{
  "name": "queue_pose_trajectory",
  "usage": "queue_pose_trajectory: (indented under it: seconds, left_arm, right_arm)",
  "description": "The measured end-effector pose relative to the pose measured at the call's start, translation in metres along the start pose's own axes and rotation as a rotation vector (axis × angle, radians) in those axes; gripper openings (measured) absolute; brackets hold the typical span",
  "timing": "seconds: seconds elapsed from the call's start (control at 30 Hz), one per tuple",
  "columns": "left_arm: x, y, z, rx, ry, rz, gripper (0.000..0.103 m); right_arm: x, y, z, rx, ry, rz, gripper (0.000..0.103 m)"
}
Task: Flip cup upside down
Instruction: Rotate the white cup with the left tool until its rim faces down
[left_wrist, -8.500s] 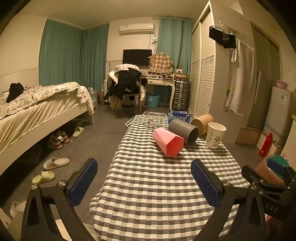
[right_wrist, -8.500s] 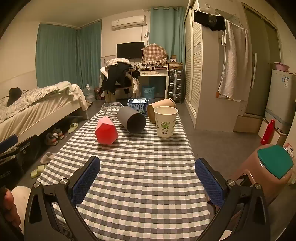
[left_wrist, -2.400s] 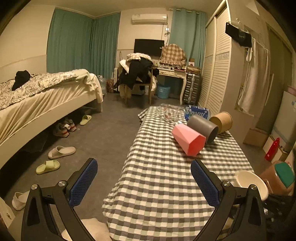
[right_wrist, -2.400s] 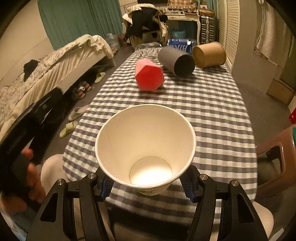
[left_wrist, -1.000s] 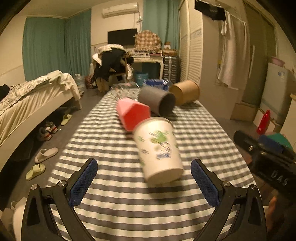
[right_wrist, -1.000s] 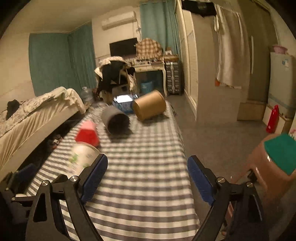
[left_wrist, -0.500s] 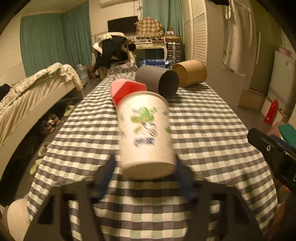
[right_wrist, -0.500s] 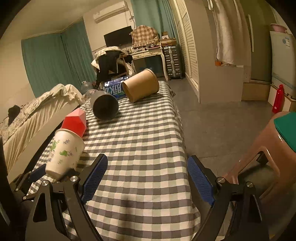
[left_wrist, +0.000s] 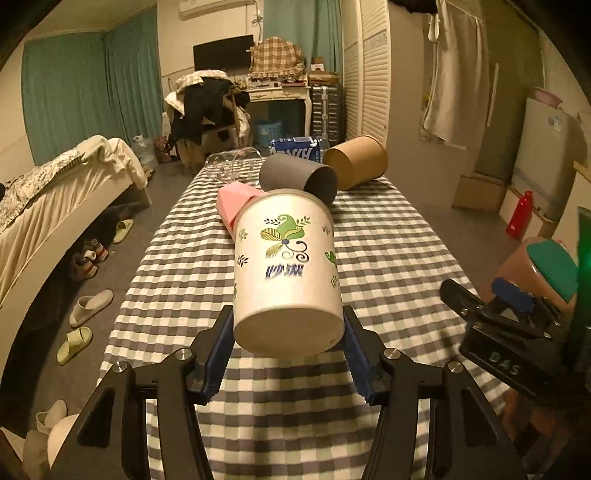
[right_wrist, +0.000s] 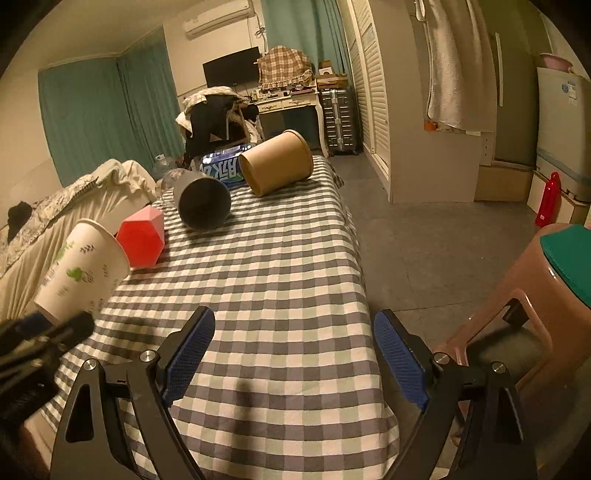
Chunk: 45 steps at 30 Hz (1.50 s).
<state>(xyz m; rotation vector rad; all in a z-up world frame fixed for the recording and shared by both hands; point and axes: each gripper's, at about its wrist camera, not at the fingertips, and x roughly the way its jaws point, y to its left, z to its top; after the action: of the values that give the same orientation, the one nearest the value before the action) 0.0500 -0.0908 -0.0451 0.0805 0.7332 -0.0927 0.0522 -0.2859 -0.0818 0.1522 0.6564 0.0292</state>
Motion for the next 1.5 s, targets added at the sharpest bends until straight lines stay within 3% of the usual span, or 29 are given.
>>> queue_pose_trajectory:
  seconds: [0.17, 0.37, 0.57, 0.73, 0.9, 1.07, 1.5]
  left_arm:
    - [-0.003, 0.001, -0.003, 0.046, 0.033, -0.035, 0.057]
    - [-0.002, 0.003, -0.004, 0.036, 0.022, -0.030, 0.056]
    - [0.009, 0.006, 0.016, 0.037, -0.011, -0.013, 0.056]
    - [0.030, 0.008, 0.026, 0.021, 0.030, -0.025, 0.056]
    - [0.011, 0.002, 0.027, 0.083, 0.038, -0.062, 0.056]
    - [0.011, -0.001, 0.020, 0.124, 0.152, -0.136, 0.056]
    - [0.041, -0.010, 0.030, 0.171, 0.133, -0.088, 0.056]
  right_arm:
    - [-0.001, 0.002, -0.002, -0.009, -0.001, -0.004, 0.088]
    - [-0.003, 0.000, -0.001, 0.004, -0.006, 0.004, 0.088]
    - [-0.005, -0.004, -0.001, 0.010, -0.008, 0.013, 0.088]
    - [-0.005, -0.005, -0.002, 0.008, -0.003, 0.013, 0.088]
    - [-0.005, -0.006, -0.001, 0.011, 0.001, 0.011, 0.088]
    - [-0.003, -0.005, 0.001, 0.017, 0.002, 0.015, 0.088]
    - [0.000, -0.006, 0.001, 0.020, 0.006, 0.003, 0.088]
